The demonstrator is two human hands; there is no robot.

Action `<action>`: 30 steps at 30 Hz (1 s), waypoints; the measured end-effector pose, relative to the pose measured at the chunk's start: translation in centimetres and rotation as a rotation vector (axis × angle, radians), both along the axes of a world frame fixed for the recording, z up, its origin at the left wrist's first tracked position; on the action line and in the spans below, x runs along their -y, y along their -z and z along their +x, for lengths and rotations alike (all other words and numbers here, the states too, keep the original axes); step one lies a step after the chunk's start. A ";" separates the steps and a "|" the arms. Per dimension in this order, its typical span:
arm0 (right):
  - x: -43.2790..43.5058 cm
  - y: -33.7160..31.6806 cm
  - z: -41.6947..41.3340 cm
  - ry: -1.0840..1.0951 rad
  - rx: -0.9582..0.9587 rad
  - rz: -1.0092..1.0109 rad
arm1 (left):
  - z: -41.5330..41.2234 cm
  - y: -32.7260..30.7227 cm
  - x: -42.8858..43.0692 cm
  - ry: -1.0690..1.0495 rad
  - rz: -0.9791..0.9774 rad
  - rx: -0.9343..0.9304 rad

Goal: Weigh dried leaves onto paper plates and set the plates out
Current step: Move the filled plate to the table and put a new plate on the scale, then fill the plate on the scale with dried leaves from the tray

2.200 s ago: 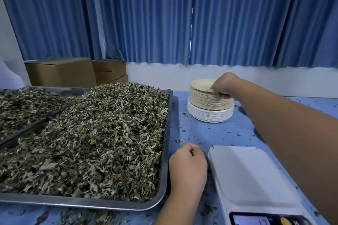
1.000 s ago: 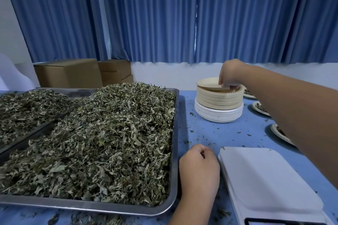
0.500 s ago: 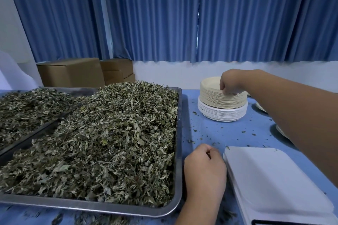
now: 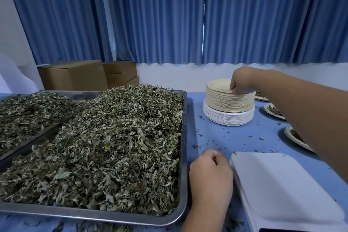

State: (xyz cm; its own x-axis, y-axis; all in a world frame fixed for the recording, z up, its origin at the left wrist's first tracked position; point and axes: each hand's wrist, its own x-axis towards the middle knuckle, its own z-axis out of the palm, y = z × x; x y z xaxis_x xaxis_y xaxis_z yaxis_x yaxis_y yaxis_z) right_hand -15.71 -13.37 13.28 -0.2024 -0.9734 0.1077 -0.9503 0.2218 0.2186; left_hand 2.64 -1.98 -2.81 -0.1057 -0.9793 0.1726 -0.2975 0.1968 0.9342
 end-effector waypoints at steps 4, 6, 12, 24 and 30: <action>-0.5 -0.2 0.1 -0.036 -0.006 -0.021 | 0.0 0.2 0.1 0.008 0.007 -0.013; -0.8 -0.2 0.0 -0.065 0.001 -0.063 | 0.0 0.2 0.1 0.019 0.011 -0.018; -4.2 2.2 0.2 -0.178 0.113 -0.299 | 0.3 0.1 0.1 0.027 -0.006 0.009; -21.6 8.1 0.7 -0.475 0.253 -0.336 | 0.8 -0.7 -0.4 0.060 -0.048 0.048; -25.5 9.3 0.0 -0.516 0.310 -0.234 | 0.8 -1.0 -1.1 0.057 -0.130 0.122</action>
State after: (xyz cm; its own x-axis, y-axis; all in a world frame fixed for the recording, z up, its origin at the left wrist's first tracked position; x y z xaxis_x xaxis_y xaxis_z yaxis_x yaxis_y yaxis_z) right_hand -15.69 12.11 3.99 0.2299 -0.9118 0.3403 -0.9587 -0.2723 -0.0818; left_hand 3.44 -0.88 -1.79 -0.1881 -0.9415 0.2796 -0.3919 0.3330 0.8576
